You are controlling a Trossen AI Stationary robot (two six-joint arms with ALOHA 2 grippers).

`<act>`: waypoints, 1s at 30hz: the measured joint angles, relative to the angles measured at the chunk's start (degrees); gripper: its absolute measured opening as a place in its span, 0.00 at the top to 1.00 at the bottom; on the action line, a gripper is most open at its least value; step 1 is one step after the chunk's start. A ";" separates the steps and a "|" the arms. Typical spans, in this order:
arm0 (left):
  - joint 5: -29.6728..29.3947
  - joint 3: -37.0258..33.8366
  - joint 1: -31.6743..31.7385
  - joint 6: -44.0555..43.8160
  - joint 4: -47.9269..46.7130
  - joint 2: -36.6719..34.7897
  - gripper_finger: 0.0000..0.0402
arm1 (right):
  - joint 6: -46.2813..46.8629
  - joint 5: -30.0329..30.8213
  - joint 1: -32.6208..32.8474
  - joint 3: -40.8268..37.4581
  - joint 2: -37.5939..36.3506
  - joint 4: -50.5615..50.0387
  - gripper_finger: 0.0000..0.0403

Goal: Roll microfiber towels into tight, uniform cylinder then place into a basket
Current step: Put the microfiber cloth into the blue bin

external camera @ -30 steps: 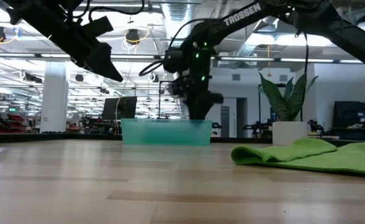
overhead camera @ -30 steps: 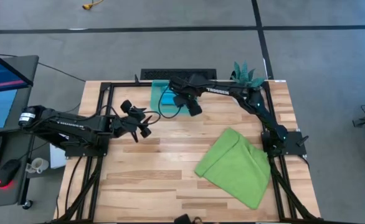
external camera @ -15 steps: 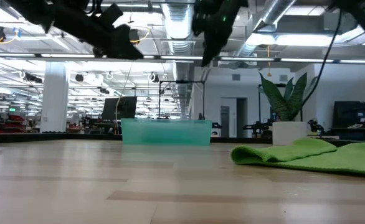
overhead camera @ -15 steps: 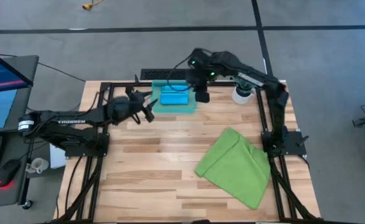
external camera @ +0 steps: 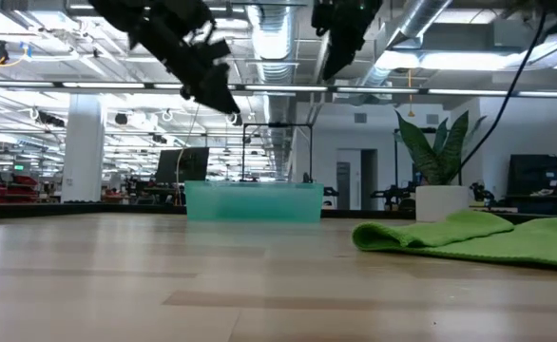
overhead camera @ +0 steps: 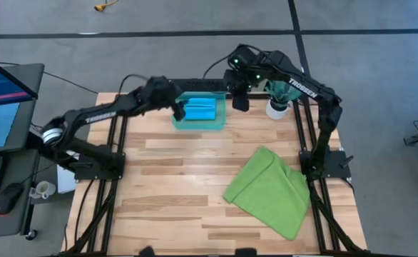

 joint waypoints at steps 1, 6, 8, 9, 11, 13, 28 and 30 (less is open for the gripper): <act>-0.02 1.99 0.83 -0.86 -2.16 2.10 0.51 | -0.44 0.62 -0.70 0.00 0.17 -0.11 0.71; 0.00 10.37 3.49 -8.58 -11.59 13.20 0.49 | -0.58 2.48 -5.18 -0.05 0.90 -0.21 0.71; 0.30 12.81 3.58 -12.13 -15.02 17.22 0.49 | -0.16 2.52 -7.00 -0.05 0.83 -0.12 0.71; 1.11 14.13 3.58 -12.04 -16.64 19.21 0.49 | 0.25 2.54 -7.76 -0.05 0.84 -0.07 0.71; 3.08 16.01 3.29 -9.68 -19.62 22.55 0.49 | 0.85 2.49 -9.19 -0.05 0.85 0.05 0.71; 5.18 17.07 2.78 -7.04 -21.38 25.20 0.50 | 1.30 2.38 -10.48 -0.05 0.83 0.03 0.71; 6.29 15.56 1.18 9.27 -23.83 28.15 0.53 | 1.88 2.32 -13.19 -0.05 1.18 1.56 0.71; 7.01 15.41 1.18 11.65 -23.54 28.17 0.53 | 1.88 2.30 -13.11 -0.05 1.18 2.27 0.71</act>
